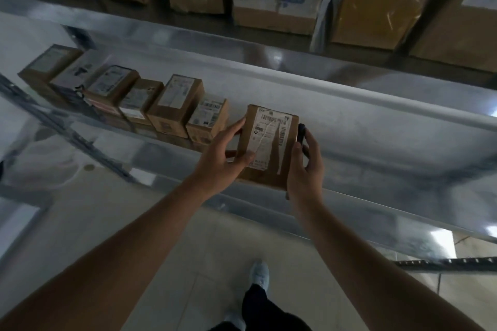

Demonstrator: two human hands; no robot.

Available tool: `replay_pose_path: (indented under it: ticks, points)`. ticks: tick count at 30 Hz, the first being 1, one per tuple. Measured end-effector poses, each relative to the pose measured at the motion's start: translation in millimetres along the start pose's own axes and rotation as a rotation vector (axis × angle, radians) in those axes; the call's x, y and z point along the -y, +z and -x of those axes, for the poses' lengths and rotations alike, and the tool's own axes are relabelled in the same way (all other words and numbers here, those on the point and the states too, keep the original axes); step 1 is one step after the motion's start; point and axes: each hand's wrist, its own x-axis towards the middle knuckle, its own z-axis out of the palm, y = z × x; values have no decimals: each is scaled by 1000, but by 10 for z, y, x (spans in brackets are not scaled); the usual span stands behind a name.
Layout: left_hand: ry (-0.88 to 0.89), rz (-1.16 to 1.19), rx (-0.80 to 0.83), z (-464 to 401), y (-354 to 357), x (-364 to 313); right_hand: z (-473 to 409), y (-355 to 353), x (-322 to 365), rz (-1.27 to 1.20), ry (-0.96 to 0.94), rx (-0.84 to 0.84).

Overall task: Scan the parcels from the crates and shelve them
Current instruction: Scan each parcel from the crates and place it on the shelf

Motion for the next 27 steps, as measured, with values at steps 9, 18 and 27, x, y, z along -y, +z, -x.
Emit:
replay_pose_path:
  ticks: [9, 18, 27]
  points:
    - [-46, -53, 108, -604, -11, 223, -560, 299, -85, 74, 97, -39]
    - [-138, -145, 227, -1133, -1, 623, -933, 713, -315, 102, 166, -127]
    - [-175, -141, 325, -1416, -57, 902, -1110, 1027, -542, 172, 146, -191]
